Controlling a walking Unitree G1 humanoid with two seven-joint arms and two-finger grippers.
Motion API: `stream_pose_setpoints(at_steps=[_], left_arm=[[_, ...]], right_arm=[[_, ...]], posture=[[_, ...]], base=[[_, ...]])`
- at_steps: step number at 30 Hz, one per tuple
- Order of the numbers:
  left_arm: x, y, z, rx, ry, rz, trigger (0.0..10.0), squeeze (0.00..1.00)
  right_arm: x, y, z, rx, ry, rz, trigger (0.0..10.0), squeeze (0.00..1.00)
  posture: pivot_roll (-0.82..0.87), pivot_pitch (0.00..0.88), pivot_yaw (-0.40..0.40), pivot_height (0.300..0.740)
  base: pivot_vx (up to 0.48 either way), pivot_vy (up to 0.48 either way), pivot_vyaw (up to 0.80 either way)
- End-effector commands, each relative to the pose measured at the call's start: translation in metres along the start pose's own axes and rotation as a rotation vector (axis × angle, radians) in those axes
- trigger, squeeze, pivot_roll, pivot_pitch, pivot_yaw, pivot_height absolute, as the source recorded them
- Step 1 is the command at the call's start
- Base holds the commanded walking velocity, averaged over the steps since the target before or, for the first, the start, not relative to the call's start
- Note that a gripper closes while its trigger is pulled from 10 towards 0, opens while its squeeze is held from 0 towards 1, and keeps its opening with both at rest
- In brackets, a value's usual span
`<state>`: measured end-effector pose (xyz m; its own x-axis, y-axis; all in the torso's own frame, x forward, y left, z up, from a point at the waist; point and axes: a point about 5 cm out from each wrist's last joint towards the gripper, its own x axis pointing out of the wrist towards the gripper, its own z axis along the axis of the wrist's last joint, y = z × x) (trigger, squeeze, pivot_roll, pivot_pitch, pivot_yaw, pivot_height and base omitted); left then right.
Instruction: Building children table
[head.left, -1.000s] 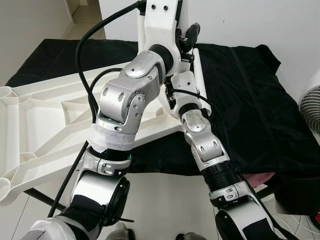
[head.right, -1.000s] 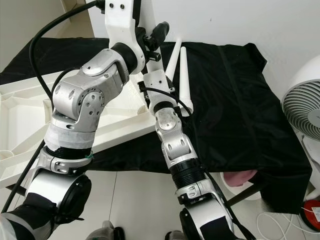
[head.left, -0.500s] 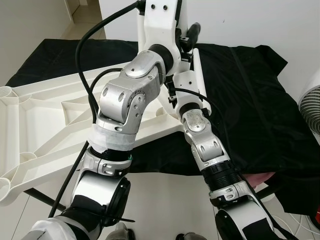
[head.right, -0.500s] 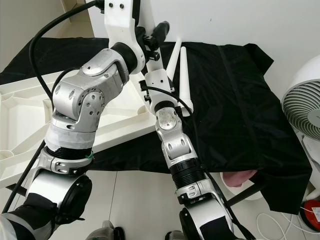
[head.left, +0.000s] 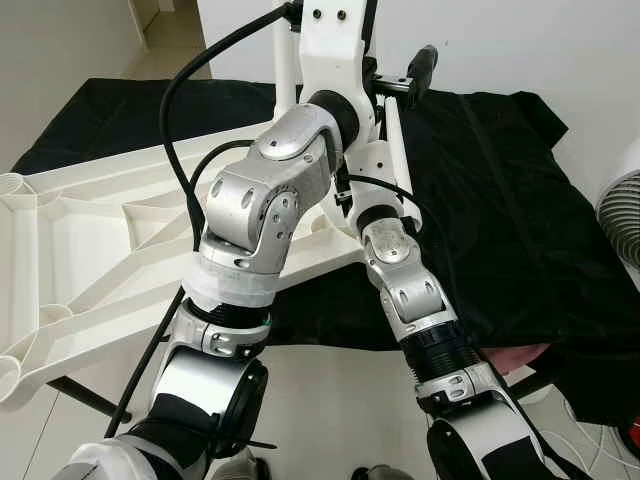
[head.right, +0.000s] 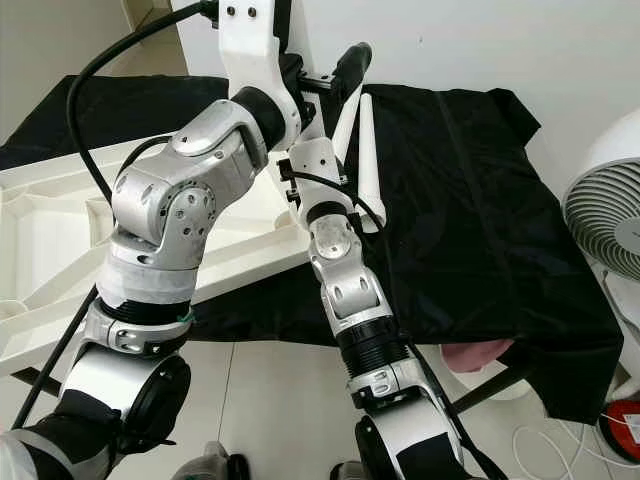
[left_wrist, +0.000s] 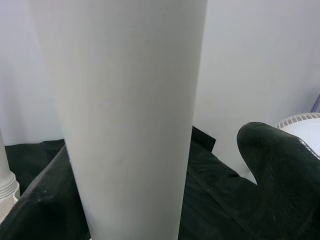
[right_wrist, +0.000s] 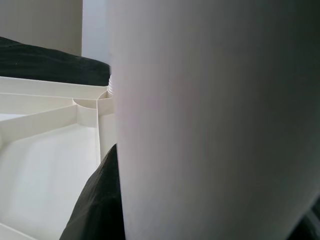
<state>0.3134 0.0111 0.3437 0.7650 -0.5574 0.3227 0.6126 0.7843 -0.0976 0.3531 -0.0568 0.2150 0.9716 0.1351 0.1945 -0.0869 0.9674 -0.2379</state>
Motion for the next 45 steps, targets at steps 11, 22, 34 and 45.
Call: stream_pose_setpoints(at_steps=[11,22,34,45], left_arm=[[-0.007,-0.007,0.010,0.010,-0.044,-0.105,10.0,0.00],[-0.026,0.006,0.007,0.032,-0.025,-0.153,10.0,0.00],[-0.051,0.025,-0.038,0.114,0.084,-0.097,10.0,0.00],[-0.083,0.019,-0.082,0.213,0.210,-0.200,10.0,0.00]], right_arm=[[0.006,-0.016,0.002,0.045,0.011,-0.088,10.0,0.00],[0.013,-0.039,0.005,0.083,-0.008,-0.148,10.0,0.00],[0.009,-0.049,0.000,0.187,-0.055,-0.023,10.0,0.00],[0.005,-0.057,-0.015,0.207,-0.091,0.139,10.0,0.00]], posture=[[-0.03,0.057,0.041,0.740],[-0.05,0.066,0.061,0.740],[-0.05,0.074,0.061,0.740],[-0.04,0.086,0.060,0.740]], base=[[0.000,0.000,0.00],[0.000,0.000,0.00],[0.000,0.000,0.00],[0.000,0.000,0.00]])
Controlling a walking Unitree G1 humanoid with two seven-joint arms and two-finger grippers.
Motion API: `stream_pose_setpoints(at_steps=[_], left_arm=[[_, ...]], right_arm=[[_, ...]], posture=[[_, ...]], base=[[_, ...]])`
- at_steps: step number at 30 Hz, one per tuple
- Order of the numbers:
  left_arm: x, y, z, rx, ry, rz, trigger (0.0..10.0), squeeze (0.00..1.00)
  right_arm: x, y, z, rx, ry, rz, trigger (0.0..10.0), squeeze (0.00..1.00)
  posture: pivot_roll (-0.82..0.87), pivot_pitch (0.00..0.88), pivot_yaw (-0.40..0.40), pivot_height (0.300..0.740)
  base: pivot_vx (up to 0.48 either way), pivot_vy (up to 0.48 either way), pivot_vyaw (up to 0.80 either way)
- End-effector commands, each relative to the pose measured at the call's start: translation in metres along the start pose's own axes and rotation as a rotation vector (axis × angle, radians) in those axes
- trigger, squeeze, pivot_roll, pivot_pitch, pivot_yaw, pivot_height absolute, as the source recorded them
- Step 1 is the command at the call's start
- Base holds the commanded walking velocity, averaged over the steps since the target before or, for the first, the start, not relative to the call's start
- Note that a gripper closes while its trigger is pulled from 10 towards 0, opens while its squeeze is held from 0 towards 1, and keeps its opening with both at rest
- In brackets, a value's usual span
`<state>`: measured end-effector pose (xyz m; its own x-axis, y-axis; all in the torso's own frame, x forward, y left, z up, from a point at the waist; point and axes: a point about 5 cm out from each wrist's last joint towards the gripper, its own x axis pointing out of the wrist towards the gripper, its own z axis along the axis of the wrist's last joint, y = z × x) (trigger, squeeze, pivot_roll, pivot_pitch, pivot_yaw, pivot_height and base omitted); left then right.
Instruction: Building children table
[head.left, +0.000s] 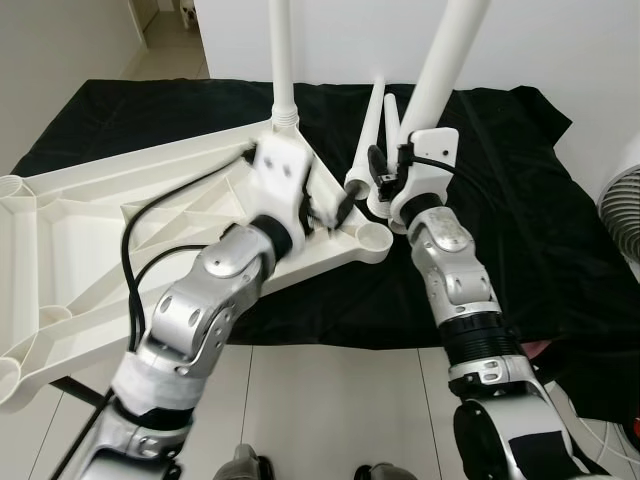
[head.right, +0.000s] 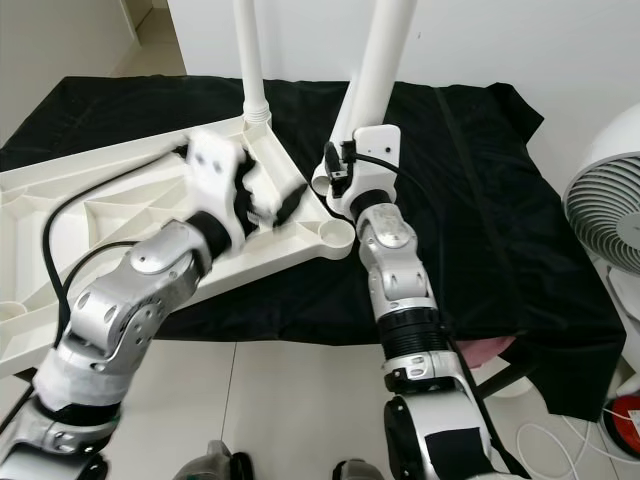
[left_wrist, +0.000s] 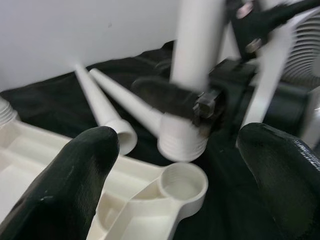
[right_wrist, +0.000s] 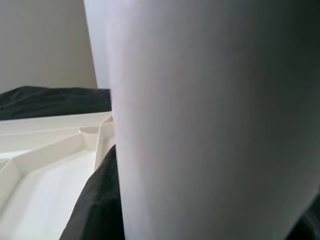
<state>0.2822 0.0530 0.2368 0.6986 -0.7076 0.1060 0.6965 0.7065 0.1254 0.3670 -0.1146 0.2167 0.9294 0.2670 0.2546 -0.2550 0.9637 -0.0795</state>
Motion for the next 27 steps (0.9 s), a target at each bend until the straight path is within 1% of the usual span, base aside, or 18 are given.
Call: stream_pose_setpoints(at_steps=[1,4,5,8,9,11,12,14,15,16,17,18,19,21,24,27], left_arm=[[-0.001,-0.006,0.000,0.031,-0.010,-0.039,10.0,0.00],[-0.003,-0.008,-0.004,0.032,0.003,-0.061,10.0,0.00],[-0.004,-0.011,-0.008,0.031,0.018,-0.086,10.0,0.00],[-0.004,-0.011,-0.008,0.031,0.018,-0.086,10.0,0.00],[-0.006,-0.014,-0.014,0.038,0.037,-0.115,10.0,0.00],[-0.006,-0.014,-0.014,0.038,0.037,-0.115,10.0,0.00],[-0.008,-0.020,-0.020,0.040,0.062,-0.167,10.0,0.00],[-0.008,-0.020,-0.020,0.040,0.062,-0.167,10.0,0.00],[-0.011,-0.025,-0.025,0.040,0.084,-0.209,10.0,0.00],[-0.011,-0.025,-0.025,0.040,0.084,-0.209,10.0,0.00],[-0.013,-0.029,-0.029,0.026,0.102,-0.238,10.0,0.00],[-0.013,-0.029,-0.029,0.026,0.102,-0.238,10.0,0.00],[-0.015,-0.031,-0.033,-0.013,0.125,-0.275,10.0,0.00],[-0.016,-0.033,-0.033,-0.044,0.130,-0.297,10.0,0.00],[-0.016,-0.034,-0.033,-0.048,0.129,-0.302,10.0,0.00],[-0.016,-0.035,-0.032,-0.043,0.128,-0.303,10.0,0.00]], right_arm=[[-0.001,-0.001,-0.003,0.012,-0.002,0.017,10.0,0.00],[-0.002,-0.002,-0.007,0.006,0.011,0.022,10.0,0.00],[-0.003,-0.004,-0.011,-0.001,0.022,0.029,10.0,0.00],[-0.003,-0.004,-0.011,-0.001,0.022,0.029,10.0,0.00],[-0.004,-0.004,-0.016,-0.007,0.031,0.046,10.0,0.00],[-0.004,-0.004,-0.016,-0.007,0.031,0.046,10.0,0.00],[-0.005,-0.002,-0.021,-0.017,0.043,0.071,10.0,0.00],[-0.005,-0.002,-0.021,-0.017,0.043,0.071,10.0,0.00],[-0.007,0.001,-0.026,-0.019,0.051,0.109,10.0,0.00],[-0.007,0.001,-0.026,-0.019,0.051,0.109,10.0,0.00],[-0.008,0.003,-0.029,-0.020,0.057,0.136,10.0,0.00],[-0.008,0.003,-0.029,-0.020,0.057,0.136,10.0,0.00],[-0.007,0.006,-0.033,-0.036,0.062,0.164,10.0,0.00],[-0.007,0.008,-0.035,-0.047,0.064,0.172,10.0,0.00],[-0.007,0.010,-0.035,-0.042,0.063,0.182,10.0,0.00],[-0.008,0.013,-0.037,-0.057,0.059,0.213,10.0,0.00]], posture=[[-0.04,0.086,0.060,0.740],[-0.04,0.086,0.060,0.740],[-0.04,0.086,0.060,0.740],[-0.04,0.086,0.060,0.740],[-0.04,0.086,0.062,0.740],[-0.04,0.086,0.062,0.740],[-0.04,0.086,0.062,0.740],[-0.04,0.086,0.062,0.740],[-0.04,0.079,0.064,0.740],[-0.04,0.079,0.064,0.740],[-0.04,0.079,0.064,0.740],[-0.04,0.079,0.064,0.740],[-0.04,0.080,0.064,0.740],[-0.04,0.080,0.064,0.740],[-0.04,0.074,0.058,0.740],[-0.04,0.072,0.056,0.740]], base=[[0.000,0.000,0.00],[0.000,0.000,0.00],[0.000,0.000,0.00],[0.000,0.000,0.00],[0.000,0.000,0.00],[0.000,0.000,0.00],[0.000,0.000,0.00],[0.000,0.000,0.00],[0.000,0.000,0.00],[0.000,0.000,0.00],[0.000,0.000,0.00],[0.000,0.000,0.00],[0.000,0.000,0.00],[0.000,0.000,0.00],[0.000,0.000,0.00],[0.000,0.000,0.00]])
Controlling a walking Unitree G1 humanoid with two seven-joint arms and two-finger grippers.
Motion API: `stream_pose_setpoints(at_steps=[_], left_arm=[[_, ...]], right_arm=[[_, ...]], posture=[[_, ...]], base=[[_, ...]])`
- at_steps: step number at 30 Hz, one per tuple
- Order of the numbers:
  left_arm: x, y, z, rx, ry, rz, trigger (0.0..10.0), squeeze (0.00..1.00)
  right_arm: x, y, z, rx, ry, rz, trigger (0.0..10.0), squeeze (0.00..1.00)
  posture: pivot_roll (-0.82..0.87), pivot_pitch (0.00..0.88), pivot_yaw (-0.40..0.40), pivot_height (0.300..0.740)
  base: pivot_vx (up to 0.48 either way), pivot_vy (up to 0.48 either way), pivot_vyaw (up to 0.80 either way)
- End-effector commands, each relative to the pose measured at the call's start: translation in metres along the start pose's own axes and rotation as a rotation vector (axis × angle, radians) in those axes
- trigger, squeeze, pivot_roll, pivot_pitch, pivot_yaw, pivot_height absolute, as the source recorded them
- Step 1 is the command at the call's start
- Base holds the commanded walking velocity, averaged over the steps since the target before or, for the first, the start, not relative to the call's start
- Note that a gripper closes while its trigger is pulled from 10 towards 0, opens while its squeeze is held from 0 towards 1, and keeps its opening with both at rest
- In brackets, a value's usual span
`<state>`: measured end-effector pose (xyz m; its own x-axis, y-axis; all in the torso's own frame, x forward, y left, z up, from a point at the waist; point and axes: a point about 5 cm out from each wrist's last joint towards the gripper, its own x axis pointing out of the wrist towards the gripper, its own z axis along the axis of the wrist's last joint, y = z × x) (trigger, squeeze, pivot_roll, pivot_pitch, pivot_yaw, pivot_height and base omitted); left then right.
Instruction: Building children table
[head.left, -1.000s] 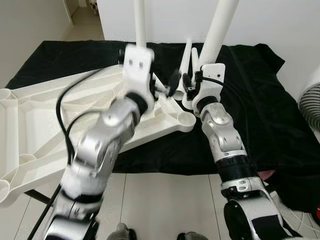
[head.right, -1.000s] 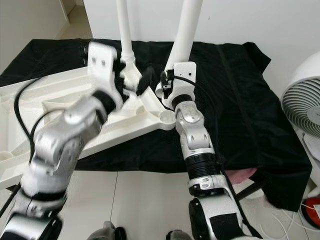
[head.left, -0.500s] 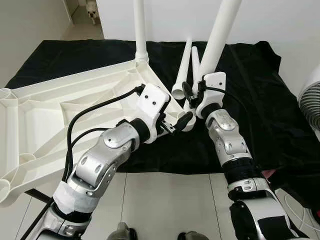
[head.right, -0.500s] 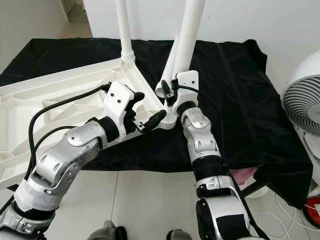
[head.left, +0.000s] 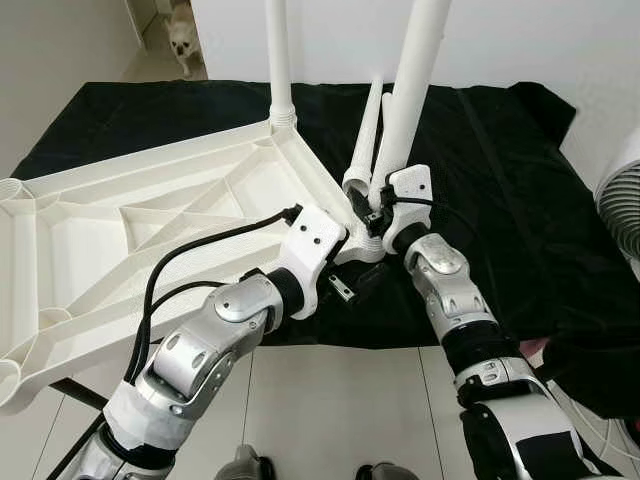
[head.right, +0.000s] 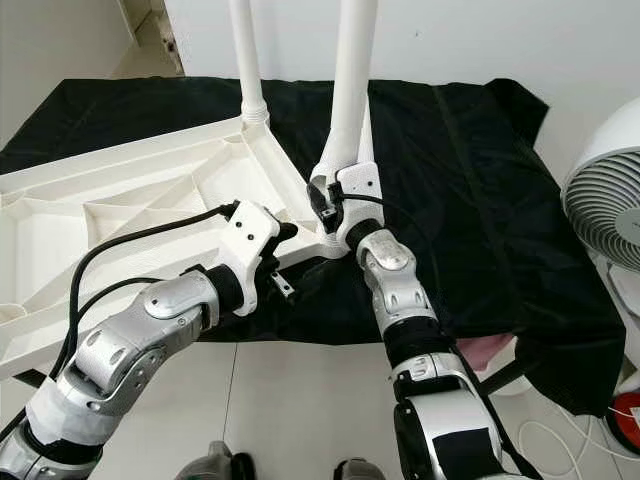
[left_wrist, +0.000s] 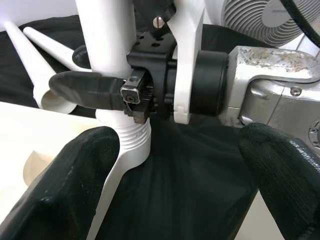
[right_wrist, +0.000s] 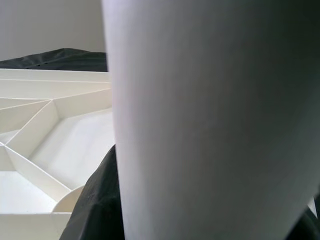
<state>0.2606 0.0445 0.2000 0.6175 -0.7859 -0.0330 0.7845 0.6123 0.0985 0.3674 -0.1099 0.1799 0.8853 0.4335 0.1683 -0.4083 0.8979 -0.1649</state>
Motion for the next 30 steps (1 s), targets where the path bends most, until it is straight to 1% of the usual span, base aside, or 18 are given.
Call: stream_pose_setpoints(at_steps=[1,6,9,15,17,21,30], left_arm=[[-0.002,-0.010,0.000,0.000,0.005,-0.176,10.0,0.00],[-0.002,-0.012,0.001,0.002,0.001,-0.177,10.0,0.00],[-0.003,-0.014,0.002,-0.002,-0.005,-0.172,10.0,0.00],[-0.003,-0.014,0.003,-0.003,-0.008,-0.170,10.0,0.00],[-0.002,-0.014,0.005,-0.002,-0.010,-0.168,10.0,0.00],[-0.002,-0.014,0.005,-0.002,-0.012,-0.170,10.0,0.00],[-0.002,-0.014,0.007,0.000,-0.014,-0.171,10.0,0.00]], right_arm=[[0.001,0.006,-0.001,-0.010,-0.007,0.031,10.0,0.00],[0.000,0.007,-0.003,-0.022,-0.006,0.051,10.0,0.00],[-0.002,0.002,-0.007,-0.028,-0.003,0.055,10.0,0.00],[-0.003,-0.003,-0.010,-0.036,0.004,0.046,10.0,0.00],[-0.004,-0.008,-0.011,-0.019,0.009,0.021,10.0,0.00],[-0.004,-0.013,-0.013,-0.014,0.018,0.004,10.0,0.00],[-0.005,-0.014,-0.016,-0.041,0.030,0.038,10.0,0.00]], posture=[[-0.04,0.072,0.056,0.740],[-0.04,0.074,0.055,0.740],[-0.04,0.078,0.055,0.740],[-0.04,0.078,0.055,0.740],[-0.04,0.080,0.055,0.740],[-0.04,0.080,0.057,0.740],[-0.04,0.090,0.060,0.740]], base=[[0.000,0.000,0.00],[0.000,0.000,0.00],[0.000,0.000,0.00],[0.000,0.000,0.00],[0.000,0.000,0.00],[0.000,0.000,0.00],[0.000,0.000,0.00]])
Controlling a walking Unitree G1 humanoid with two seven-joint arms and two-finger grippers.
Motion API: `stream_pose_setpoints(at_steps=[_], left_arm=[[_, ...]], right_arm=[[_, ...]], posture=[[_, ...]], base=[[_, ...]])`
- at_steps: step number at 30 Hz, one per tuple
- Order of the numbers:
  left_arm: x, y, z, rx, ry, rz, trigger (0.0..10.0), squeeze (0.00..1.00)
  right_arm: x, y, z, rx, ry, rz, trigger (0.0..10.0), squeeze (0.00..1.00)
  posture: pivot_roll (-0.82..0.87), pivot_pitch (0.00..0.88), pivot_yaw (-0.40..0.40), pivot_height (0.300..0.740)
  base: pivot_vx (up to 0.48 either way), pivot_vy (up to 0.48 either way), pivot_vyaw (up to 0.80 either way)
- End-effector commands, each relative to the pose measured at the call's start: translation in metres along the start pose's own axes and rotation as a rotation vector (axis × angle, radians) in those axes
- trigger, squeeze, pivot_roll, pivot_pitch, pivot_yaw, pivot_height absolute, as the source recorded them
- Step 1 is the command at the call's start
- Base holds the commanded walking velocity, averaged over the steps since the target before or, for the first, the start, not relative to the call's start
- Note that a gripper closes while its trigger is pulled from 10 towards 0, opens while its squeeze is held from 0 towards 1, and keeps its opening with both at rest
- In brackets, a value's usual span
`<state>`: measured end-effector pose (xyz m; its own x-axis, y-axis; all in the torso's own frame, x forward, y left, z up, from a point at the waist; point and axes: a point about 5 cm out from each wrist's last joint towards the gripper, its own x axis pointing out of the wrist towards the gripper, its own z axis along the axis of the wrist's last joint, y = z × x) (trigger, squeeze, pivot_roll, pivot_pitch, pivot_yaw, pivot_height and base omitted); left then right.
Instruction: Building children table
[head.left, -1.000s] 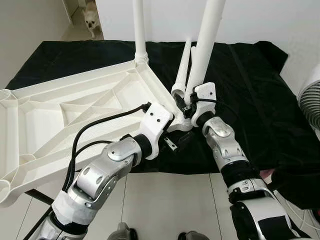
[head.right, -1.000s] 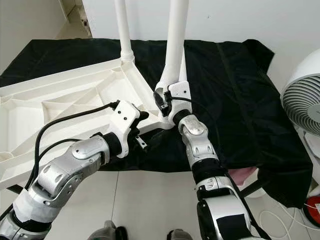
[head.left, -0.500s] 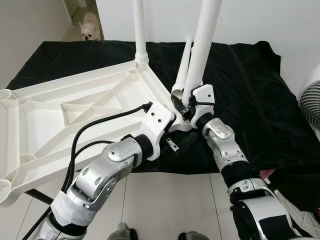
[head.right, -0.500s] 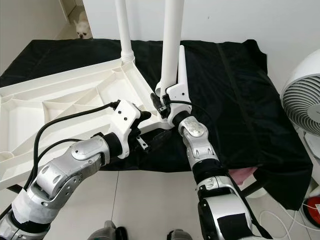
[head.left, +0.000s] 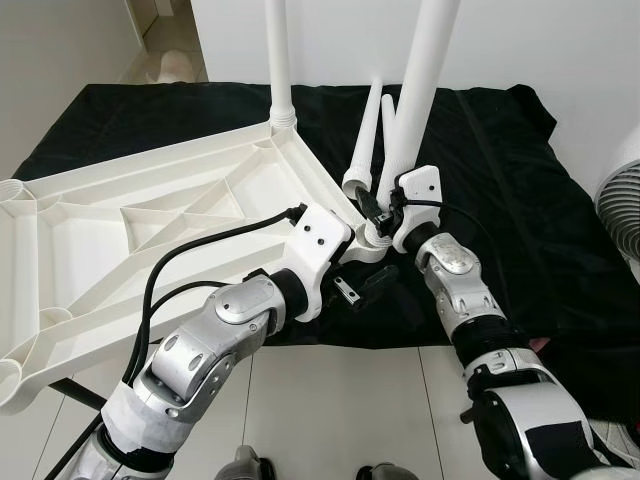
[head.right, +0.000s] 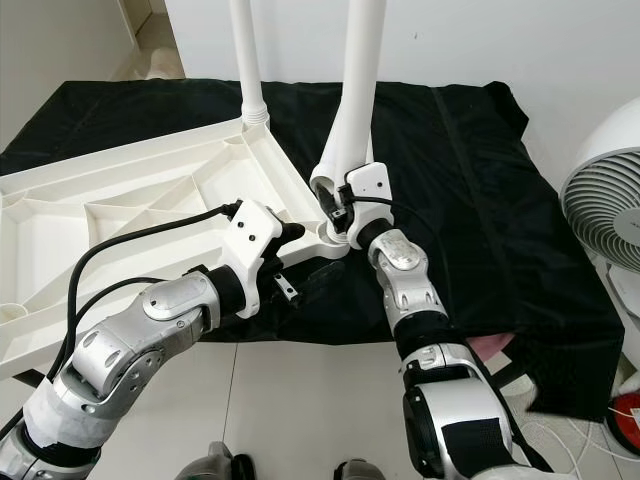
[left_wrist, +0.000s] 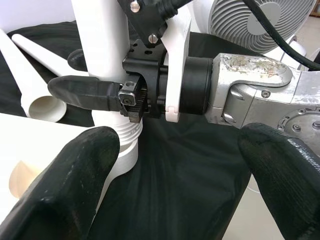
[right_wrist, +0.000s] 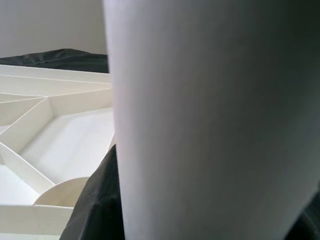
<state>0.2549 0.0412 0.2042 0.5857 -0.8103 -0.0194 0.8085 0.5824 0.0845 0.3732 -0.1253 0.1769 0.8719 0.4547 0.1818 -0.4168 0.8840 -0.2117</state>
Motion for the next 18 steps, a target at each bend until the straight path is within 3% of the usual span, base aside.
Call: stream_pose_setpoints(at_steps=[1,5,9,18], left_arm=[[0.000,-0.008,0.002,0.012,0.005,-0.133,10.0,0.00],[0.000,-0.009,0.002,0.011,0.005,-0.134,10.0,0.00],[0.000,-0.011,0.004,0.012,0.004,-0.147,10.0,0.00],[0.001,-0.012,0.006,0.015,0.000,-0.151,10.0,0.00]], right_arm=[[-0.003,0.002,-0.010,0.004,0.048,0.018,10.0,0.00],[-0.003,0.003,-0.011,0.002,0.051,0.035,10.0,0.00],[-0.001,0.015,-0.012,-0.012,0.047,0.144,10.0,0.00],[-0.001,0.017,-0.015,-0.053,0.066,0.213,10.0,0.00]], posture=[[-0.04,0.090,0.060,0.740],[-0.04,0.090,0.060,0.740],[-0.04,0.079,0.059,0.740],[-0.03,0.077,0.061,0.740]], base=[[0.000,0.000,0.00],[0.000,0.000,0.00],[0.000,0.000,0.00],[0.000,0.000,0.00]])
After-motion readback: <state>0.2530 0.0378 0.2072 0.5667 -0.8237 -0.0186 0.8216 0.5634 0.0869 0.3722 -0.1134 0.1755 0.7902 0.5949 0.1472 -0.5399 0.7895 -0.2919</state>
